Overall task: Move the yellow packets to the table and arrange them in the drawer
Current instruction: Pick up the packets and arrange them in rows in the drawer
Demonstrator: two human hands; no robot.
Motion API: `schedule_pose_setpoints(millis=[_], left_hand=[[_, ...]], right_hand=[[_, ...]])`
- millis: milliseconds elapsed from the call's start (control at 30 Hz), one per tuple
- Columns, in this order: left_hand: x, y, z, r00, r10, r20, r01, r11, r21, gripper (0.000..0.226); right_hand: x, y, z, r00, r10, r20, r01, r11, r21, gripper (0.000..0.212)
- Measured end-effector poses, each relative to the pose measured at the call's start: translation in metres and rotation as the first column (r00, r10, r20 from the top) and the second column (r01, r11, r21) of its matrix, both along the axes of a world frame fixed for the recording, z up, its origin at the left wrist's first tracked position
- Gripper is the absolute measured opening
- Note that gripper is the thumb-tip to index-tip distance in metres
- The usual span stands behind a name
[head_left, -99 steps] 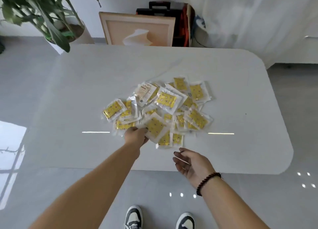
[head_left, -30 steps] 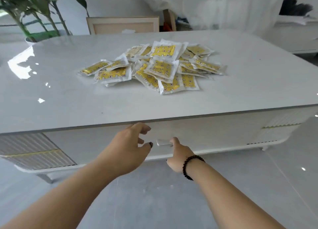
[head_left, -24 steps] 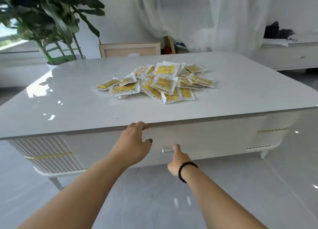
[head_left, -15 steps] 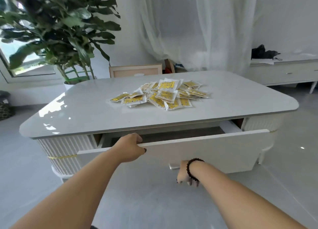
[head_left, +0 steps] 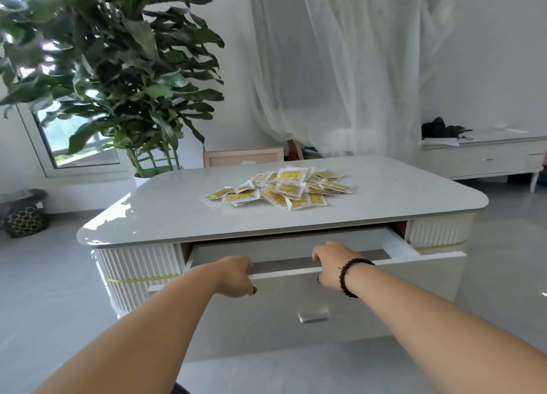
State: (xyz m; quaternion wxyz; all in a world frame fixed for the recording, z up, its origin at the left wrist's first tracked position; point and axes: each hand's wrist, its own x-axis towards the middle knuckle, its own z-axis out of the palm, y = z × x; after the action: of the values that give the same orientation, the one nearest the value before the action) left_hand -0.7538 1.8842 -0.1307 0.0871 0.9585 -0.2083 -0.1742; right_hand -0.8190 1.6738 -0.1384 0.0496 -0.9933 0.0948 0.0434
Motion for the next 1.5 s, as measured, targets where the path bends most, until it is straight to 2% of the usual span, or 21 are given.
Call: schedule_pose_setpoints(millis=[167,300,433,567,700,933,1100,1300,1400,1500], left_hand=[[-0.005,0.008,0.001,1.000,-0.008,-0.030,0.008,1.000,0.003,0.046],[-0.006,0.009,0.003,0.998,-0.005,-0.065,0.002,0.999,-0.048,0.044],[-0.013,0.011,0.009,0.995,0.003,-0.103,-0.008,0.999,-0.046,0.047],[-0.013,0.007,0.014,0.996,-0.019,-0.083,0.019,1.000,-0.009,0.045],[-0.012,-0.006,0.019,0.998,-0.032,-0.050,0.025,0.991,-0.134,0.044],[0.016,-0.030,0.019,0.997,-0.001,0.073,0.018,0.974,-0.225,0.038],[0.050,-0.046,0.019,0.980,0.062,0.189,-0.001,0.951,-0.309,0.036],[0.099,-0.073,0.023,0.991,0.105,0.086,-0.042,0.841,-0.540,0.032],[0.124,-0.087,0.015,0.987,0.159,-0.031,-0.136,0.706,-0.695,0.028],[0.149,-0.099,-0.003,0.972,0.212,-0.097,-0.206,0.586,-0.784,0.028]], right_hand=[[-0.008,-0.004,-0.005,0.983,0.005,-0.183,-0.018,0.997,-0.072,0.037],[-0.010,-0.006,0.003,0.980,-0.011,-0.201,-0.005,0.997,-0.081,0.019],[-0.012,-0.002,0.007,0.975,-0.031,-0.222,0.014,0.997,-0.078,0.037],[-0.011,0.003,0.008,0.974,-0.026,-0.225,0.008,0.997,-0.077,0.022],[-0.002,0.006,0.010,0.988,-0.020,-0.152,0.026,0.999,0.038,0.041],[0.030,0.002,0.017,0.996,-0.085,0.022,0.080,0.980,0.182,0.029],[0.061,-0.010,0.025,0.937,-0.258,0.234,0.146,0.900,0.410,0.029],[0.115,-0.033,0.028,0.838,-0.391,0.380,0.128,0.819,0.559,0.017],[0.141,-0.046,0.023,0.805,-0.442,0.396,0.099,0.758,0.645,0.016],[0.168,-0.061,0.017,0.749,-0.526,0.402,0.083,0.678,0.731,0.020]])
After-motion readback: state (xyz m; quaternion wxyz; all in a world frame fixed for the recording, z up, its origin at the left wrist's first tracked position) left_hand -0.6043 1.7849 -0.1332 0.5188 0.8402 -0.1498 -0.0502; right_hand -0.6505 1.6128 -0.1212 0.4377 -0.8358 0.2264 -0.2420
